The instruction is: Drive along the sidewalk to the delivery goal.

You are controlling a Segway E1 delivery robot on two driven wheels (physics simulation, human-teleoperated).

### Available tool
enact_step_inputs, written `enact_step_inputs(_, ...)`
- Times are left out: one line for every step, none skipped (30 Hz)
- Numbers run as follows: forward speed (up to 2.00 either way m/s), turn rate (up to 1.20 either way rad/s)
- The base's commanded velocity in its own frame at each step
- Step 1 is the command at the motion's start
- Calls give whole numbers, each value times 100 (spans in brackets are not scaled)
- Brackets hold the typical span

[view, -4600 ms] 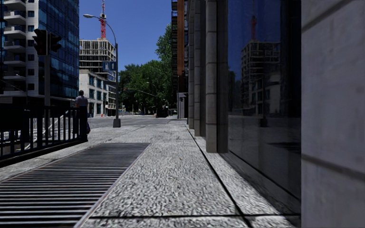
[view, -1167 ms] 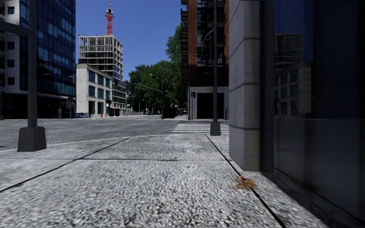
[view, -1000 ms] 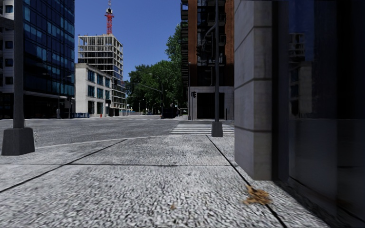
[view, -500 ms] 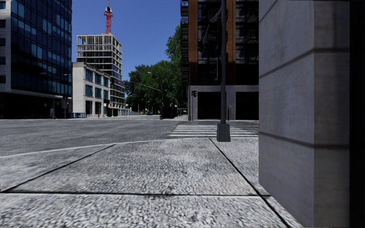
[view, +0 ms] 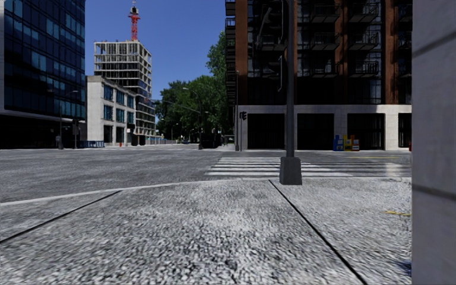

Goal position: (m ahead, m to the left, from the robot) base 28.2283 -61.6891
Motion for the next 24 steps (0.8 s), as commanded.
enact_step_inputs(200, 0)
enact_step_inputs(200, 0)
enact_step_inputs(200, 0)
enact_step_inputs(200, 0)
enact_step_inputs(200, 0)
enact_step_inputs(200, 0)
enact_step_inputs(200, 0)
enact_step_inputs(200, 0)
enact_step_inputs(200, 0)
enact_step_inputs(200, 0)
enact_step_inputs(200, 0)
enact_step_inputs(200, 0)
enact_step_inputs(200, 0)
enact_step_inputs(200, 0)
enact_step_inputs(200, 0)
enact_step_inputs(200, 0)
enact_step_inputs(200, 0)
enact_step_inputs(200, 0)
enact_step_inputs(200, 0)
enact_step_inputs(200, 0)
enact_step_inputs(200, 0)
enact_step_inputs(200, 0)
enact_step_inputs(200, 0)
enact_step_inputs(200, 0)
